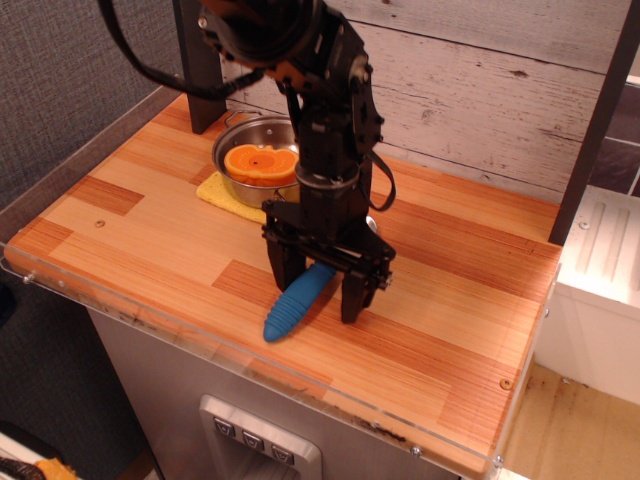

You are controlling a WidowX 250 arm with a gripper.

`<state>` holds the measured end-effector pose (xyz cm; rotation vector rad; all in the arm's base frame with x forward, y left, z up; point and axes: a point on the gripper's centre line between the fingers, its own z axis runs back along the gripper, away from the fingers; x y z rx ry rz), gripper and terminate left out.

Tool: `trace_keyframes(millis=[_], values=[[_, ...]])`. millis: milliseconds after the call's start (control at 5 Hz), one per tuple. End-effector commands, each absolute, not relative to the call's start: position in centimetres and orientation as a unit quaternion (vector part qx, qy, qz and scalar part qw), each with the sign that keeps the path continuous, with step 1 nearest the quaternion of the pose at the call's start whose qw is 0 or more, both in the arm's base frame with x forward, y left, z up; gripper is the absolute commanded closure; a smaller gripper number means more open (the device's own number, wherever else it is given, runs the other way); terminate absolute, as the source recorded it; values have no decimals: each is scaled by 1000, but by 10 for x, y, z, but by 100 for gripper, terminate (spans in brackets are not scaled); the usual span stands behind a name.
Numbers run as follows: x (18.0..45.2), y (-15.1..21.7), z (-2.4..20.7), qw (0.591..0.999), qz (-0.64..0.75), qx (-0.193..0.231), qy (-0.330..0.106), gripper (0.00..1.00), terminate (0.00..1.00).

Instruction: Move the spatula left side to right side

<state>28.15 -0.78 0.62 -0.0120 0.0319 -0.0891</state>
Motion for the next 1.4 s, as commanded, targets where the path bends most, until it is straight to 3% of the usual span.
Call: trace_keyframes(millis=[0,400,600,1000,1200], values=[[283,-6,14,999,-49,-8,3,100,0],[287,-2,55,998,-48,-23,-39,100,0],[306,-28,76,994,-71,-37,-72,100,0],[356,-94,70,987,-95,-46,-123,100,0],[369,-111,54,992,-28,-50,-114,100,0]])
